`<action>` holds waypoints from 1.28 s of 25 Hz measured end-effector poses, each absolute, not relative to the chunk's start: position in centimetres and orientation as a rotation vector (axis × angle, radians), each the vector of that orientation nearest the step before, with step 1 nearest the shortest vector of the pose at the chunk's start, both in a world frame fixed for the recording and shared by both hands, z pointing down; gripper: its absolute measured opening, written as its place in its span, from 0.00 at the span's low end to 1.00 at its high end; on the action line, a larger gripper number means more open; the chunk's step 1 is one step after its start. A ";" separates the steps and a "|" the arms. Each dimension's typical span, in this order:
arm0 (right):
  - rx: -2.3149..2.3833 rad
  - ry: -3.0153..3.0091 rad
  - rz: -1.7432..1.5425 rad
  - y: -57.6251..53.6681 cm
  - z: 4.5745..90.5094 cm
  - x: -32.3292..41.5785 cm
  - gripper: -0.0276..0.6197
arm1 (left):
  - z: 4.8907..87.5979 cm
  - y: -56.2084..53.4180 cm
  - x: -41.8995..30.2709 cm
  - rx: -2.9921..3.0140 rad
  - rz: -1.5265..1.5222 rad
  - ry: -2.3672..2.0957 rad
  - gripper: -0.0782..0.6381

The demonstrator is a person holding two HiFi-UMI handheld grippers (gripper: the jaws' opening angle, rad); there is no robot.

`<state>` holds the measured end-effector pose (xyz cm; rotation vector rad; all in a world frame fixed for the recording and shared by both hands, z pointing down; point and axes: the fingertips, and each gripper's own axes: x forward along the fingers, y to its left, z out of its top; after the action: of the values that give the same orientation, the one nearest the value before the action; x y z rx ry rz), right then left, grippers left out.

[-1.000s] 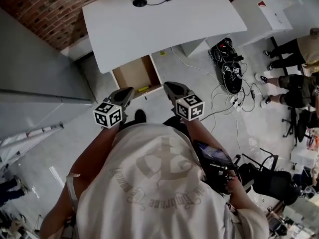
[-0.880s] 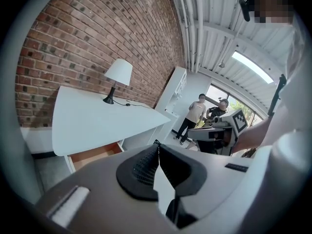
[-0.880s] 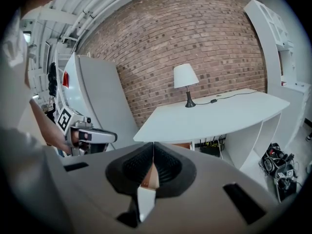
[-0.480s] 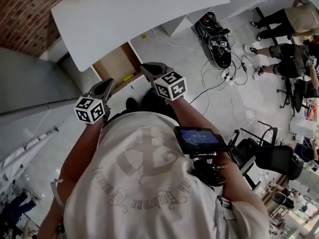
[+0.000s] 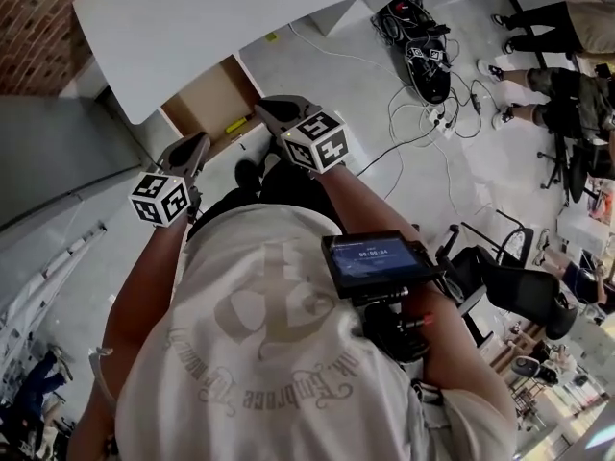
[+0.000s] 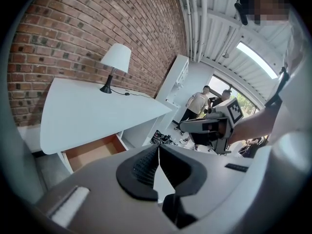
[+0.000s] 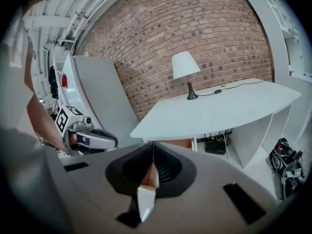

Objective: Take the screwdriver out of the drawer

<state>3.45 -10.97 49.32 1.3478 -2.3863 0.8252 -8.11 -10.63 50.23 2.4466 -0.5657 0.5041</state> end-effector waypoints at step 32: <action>1.338 -2.285 1.111 -6.5 59.9 4.4 0.05 | 63.5 -11.0 -5.1 2.399 0.951 -0.372 0.13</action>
<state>4.39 -6.53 59.91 1.3379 -2.2848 1.1109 -5.11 -10.96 63.52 2.3987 -0.3723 0.9511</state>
